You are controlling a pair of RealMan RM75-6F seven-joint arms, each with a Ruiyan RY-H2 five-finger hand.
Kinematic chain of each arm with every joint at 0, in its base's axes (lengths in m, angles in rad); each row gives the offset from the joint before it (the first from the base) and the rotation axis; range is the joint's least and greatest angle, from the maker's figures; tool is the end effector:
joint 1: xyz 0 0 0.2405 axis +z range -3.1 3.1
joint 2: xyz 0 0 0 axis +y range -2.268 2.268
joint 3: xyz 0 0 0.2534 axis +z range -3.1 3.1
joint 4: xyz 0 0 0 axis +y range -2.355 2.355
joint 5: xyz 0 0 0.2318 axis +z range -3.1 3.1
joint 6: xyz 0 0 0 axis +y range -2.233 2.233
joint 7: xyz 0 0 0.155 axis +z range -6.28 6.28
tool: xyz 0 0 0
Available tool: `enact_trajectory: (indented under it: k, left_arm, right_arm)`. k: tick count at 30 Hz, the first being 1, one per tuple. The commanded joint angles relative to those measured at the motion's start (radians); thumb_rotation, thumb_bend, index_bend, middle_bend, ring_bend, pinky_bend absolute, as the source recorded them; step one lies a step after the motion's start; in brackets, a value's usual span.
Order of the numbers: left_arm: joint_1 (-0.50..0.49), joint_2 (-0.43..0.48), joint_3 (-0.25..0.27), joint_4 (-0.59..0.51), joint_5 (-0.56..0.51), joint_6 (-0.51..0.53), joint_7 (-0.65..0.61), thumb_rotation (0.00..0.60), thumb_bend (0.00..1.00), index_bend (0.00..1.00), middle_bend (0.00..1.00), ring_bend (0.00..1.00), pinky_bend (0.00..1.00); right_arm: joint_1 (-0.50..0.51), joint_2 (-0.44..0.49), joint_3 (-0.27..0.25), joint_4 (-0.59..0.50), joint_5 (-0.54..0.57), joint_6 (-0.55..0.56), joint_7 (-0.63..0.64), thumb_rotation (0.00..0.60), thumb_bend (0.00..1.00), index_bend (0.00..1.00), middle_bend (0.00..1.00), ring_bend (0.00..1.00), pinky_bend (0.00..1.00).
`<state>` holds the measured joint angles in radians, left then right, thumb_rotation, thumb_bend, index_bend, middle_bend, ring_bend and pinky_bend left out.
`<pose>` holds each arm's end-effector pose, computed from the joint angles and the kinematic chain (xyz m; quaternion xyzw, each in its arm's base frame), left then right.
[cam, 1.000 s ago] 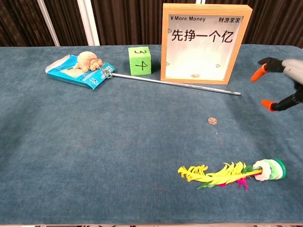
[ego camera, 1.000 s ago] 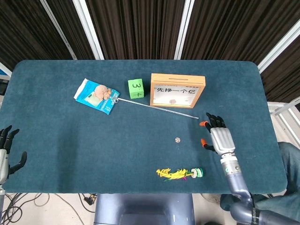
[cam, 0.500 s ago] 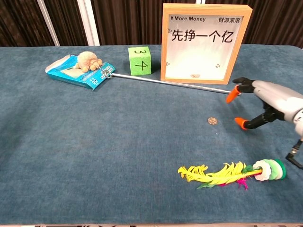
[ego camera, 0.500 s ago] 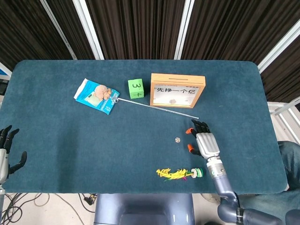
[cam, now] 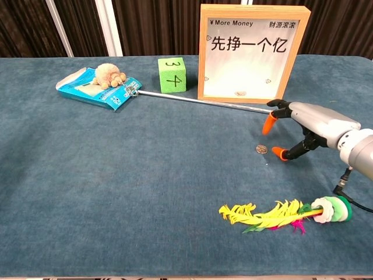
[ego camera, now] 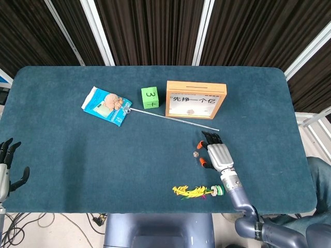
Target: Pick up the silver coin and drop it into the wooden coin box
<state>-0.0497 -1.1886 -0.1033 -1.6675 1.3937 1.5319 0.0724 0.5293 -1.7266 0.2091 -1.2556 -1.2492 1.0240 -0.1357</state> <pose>-0.3128 0.1921 0.1303 -0.5267 -0.4115 -0.4012 0.6264 -0.2070 -0.3318 -0.0687 0.6579 -0.4636 0.3993 0.4391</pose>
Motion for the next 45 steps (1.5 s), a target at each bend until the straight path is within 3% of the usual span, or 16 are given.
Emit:
enact_trajectory:
  k: [1,45]
  left_arm:
    - [-0.001,0.0,-0.001,-0.001,-0.002,-0.001,0.001,0.6,0.4,0.14,0.03,0.04,0.0]
    - [-0.003,0.004,0.0,-0.006,-0.01,-0.007,0.014,0.6,0.4,0.15,0.03,0.04,0.0]
  right_arm:
    - [0.006,0.006,-0.002,-0.009,0.014,-0.016,-0.012,0.6,0.43,0.42,0.03,0.0,0.0]
    - [0.066,-0.022,0.0,0.017,0.112,-0.083,-0.088,0.6,0.43,0.45,0.03,0.0,0.0]
